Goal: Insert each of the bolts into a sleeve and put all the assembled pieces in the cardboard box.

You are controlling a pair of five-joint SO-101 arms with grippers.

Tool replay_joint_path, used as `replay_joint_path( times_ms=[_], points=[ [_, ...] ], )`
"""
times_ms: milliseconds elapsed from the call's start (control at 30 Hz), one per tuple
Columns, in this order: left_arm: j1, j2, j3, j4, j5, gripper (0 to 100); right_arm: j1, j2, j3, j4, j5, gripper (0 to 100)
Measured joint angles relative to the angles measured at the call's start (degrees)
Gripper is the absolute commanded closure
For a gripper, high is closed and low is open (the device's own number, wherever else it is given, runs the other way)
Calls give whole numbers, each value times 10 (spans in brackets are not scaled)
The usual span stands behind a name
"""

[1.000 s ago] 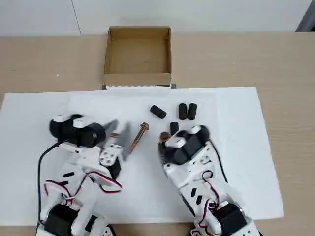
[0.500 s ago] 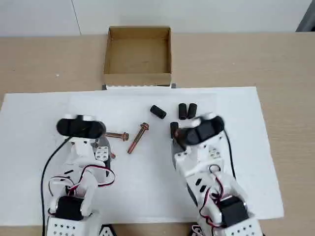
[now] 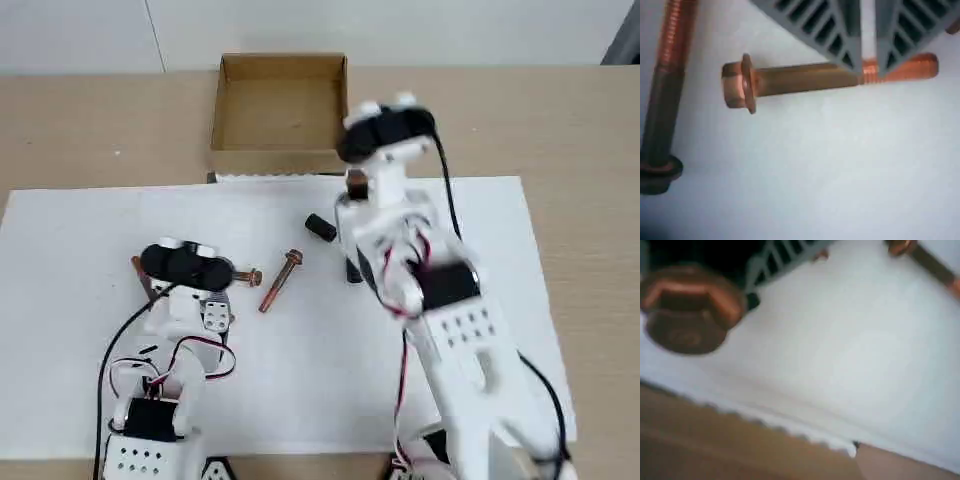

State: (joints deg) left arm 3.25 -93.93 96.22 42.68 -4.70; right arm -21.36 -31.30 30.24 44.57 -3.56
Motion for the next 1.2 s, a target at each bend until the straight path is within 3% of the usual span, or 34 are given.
replay_joint_path(
  times_ms=[200, 400, 833, 1000, 1200],
  points=[
    [0, 0, 2, -8, -37, 994, 0, 161, -137, -57, 58, 995],
    [0, 0, 4, -8, -38, 994, 5, 313, -250, -144, 138, 995],
    [0, 0, 4, -8, -38, 994, 7, 595, -455, -246, 235, 980],
    [0, 0, 4, -8, -38, 994, 7, 672, -514, -254, 263, 850],
    [0, 0, 4, -8, -38, 994, 7, 692, -543, -257, 265, 882]
  ],
)
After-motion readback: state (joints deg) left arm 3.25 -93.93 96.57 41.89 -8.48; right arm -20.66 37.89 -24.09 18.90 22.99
